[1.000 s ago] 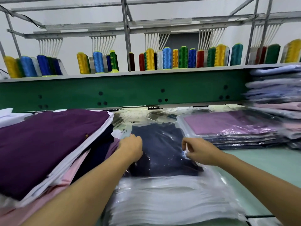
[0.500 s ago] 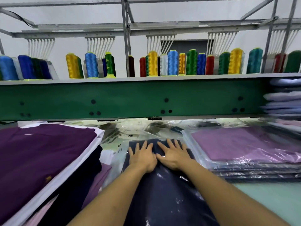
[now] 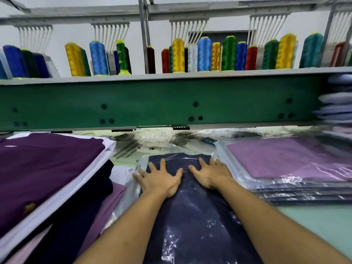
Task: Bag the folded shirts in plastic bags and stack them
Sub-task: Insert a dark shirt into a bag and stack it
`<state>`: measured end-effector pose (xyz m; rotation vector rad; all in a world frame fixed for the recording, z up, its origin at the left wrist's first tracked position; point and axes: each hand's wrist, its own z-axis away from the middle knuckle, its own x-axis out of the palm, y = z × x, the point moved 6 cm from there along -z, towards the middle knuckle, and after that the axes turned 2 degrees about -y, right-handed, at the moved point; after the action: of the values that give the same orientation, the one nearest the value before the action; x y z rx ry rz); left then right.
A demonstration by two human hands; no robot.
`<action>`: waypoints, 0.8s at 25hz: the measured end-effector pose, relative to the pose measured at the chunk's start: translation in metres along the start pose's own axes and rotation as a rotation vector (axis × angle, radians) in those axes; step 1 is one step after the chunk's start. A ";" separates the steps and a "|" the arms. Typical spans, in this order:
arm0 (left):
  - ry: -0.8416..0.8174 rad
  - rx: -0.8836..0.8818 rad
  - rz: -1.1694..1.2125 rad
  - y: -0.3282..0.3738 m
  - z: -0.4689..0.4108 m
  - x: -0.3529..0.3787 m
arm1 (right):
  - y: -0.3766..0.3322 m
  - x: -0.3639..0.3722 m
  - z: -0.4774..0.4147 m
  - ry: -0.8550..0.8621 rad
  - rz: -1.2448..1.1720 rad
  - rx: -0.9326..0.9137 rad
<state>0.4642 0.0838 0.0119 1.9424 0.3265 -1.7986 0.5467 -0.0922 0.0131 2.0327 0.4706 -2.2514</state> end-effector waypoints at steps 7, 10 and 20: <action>0.100 0.067 -0.078 0.008 0.037 -0.023 | -0.012 -0.024 0.048 0.209 0.250 -0.052; 0.110 0.152 -0.016 0.014 0.065 -0.030 | -0.014 -0.033 0.074 0.267 0.181 -0.091; 0.026 0.260 0.111 -0.010 0.165 -0.018 | -0.034 0.017 0.185 0.005 0.046 -0.455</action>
<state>0.3134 0.0144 0.0233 2.1138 -0.0096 -1.8183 0.3582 -0.1072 0.0165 1.7926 0.8373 -1.8915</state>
